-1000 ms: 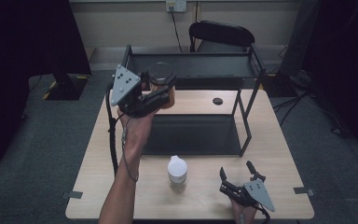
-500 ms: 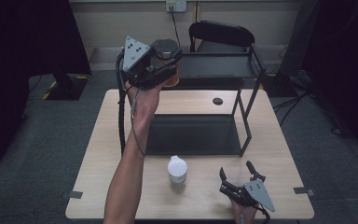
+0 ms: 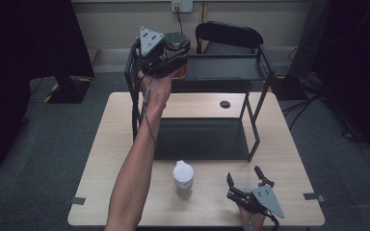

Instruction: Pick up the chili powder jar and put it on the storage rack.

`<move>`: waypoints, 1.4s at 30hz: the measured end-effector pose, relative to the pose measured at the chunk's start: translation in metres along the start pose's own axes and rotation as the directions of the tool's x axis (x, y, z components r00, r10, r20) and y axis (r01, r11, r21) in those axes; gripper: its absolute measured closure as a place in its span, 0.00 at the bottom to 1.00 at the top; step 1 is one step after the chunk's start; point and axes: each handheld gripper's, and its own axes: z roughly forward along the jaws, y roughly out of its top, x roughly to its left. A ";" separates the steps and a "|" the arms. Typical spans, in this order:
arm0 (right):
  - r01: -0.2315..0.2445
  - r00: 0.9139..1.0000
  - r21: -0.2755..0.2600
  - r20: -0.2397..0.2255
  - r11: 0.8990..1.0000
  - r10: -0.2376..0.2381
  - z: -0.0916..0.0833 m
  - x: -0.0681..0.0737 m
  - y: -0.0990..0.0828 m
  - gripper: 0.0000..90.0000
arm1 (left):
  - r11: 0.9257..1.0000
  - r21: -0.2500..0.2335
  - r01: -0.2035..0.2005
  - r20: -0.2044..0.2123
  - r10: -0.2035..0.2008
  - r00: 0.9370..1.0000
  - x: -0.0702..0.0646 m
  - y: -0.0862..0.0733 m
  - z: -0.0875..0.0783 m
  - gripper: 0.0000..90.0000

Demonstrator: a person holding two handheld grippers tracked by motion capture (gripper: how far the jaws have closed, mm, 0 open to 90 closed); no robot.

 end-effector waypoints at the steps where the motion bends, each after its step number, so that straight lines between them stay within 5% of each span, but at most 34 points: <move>1: 0.000 1.000 0.000 0.000 1.000 0.000 0.000 0.000 0.000 0.03 | 1.000 0.005 -0.008 -0.007 0.008 1.000 -0.001 0.000 0.002 0.39; 4: 0.000 1.000 0.000 -0.001 1.000 0.000 0.000 0.000 0.000 0.03 | 0.999 0.020 -0.029 -0.014 0.029 0.999 -0.003 -0.001 0.006 0.39; 14: 0.000 1.000 0.000 -0.004 1.000 0.000 0.000 -0.001 0.000 0.03 | 1.000 0.020 0.021 0.005 -0.021 1.000 0.005 -0.007 0.008 0.39; 30: 0.000 1.000 0.000 -0.004 1.000 0.000 0.000 -0.001 0.000 0.03 | 0.999 0.020 0.028 0.007 -0.029 1.000 0.006 -0.008 0.008 0.38; 34: 0.000 1.000 0.000 -0.004 1.000 0.000 0.000 -0.001 0.000 0.03 | 0.999 0.029 0.044 -0.034 -0.043 0.998 0.000 -0.007 0.008 0.26; 42: 0.000 1.000 0.000 -0.004 1.000 0.000 0.000 -0.001 0.000 0.03 | 1.000 0.009 0.030 -0.027 -0.030 0.999 -0.001 -0.008 0.001 0.08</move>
